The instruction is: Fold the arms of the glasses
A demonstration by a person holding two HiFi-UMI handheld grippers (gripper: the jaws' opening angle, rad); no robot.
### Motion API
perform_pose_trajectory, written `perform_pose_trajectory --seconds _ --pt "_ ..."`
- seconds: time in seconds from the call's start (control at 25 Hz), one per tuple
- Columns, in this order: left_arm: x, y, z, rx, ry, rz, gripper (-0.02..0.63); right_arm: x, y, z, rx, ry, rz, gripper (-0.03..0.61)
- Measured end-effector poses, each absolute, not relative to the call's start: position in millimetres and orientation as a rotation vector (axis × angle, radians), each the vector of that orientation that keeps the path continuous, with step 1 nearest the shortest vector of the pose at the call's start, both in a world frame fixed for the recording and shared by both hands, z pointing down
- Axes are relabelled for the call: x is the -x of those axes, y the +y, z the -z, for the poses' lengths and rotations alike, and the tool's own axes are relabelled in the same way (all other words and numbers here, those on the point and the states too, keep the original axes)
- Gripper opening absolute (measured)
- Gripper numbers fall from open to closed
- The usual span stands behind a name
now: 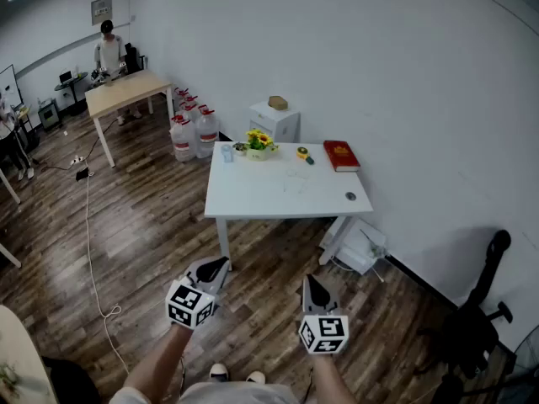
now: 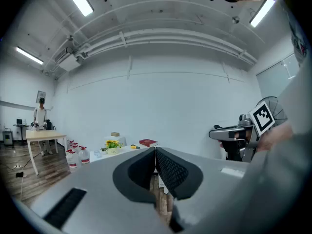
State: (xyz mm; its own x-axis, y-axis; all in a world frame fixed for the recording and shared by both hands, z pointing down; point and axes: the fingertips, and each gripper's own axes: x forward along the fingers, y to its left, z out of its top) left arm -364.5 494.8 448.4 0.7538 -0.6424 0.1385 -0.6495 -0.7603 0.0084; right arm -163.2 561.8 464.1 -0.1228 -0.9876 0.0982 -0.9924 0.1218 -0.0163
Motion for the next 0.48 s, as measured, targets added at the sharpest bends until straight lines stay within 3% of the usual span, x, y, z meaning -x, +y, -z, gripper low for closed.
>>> perform_pose_trajectory --seconds 0.28,0.32,0.4,0.48 --pt "374.1 495.9 -455.7 -2.890 -1.077 -0.183 0.011 172.3 562.8 -459.0 -2.012 -2.391 -0.079 0.023" --pt "373.3 495.5 -458.0 -2.889 -1.075 -0.185 0.036 171.5 562.4 -458.8 -2.012 -2.396 -0.067 0.045" --pt "370.5 493.6 -463.1 -2.880 -1.070 -0.184 0.153 167.9 560.0 -459.1 -2.026 -2.409 -0.048 0.125" --pt "368.5 491.0 -469.4 -2.861 -1.080 -0.184 0.257 163.4 557.6 -464.3 -2.042 -2.421 -0.073 0.258"
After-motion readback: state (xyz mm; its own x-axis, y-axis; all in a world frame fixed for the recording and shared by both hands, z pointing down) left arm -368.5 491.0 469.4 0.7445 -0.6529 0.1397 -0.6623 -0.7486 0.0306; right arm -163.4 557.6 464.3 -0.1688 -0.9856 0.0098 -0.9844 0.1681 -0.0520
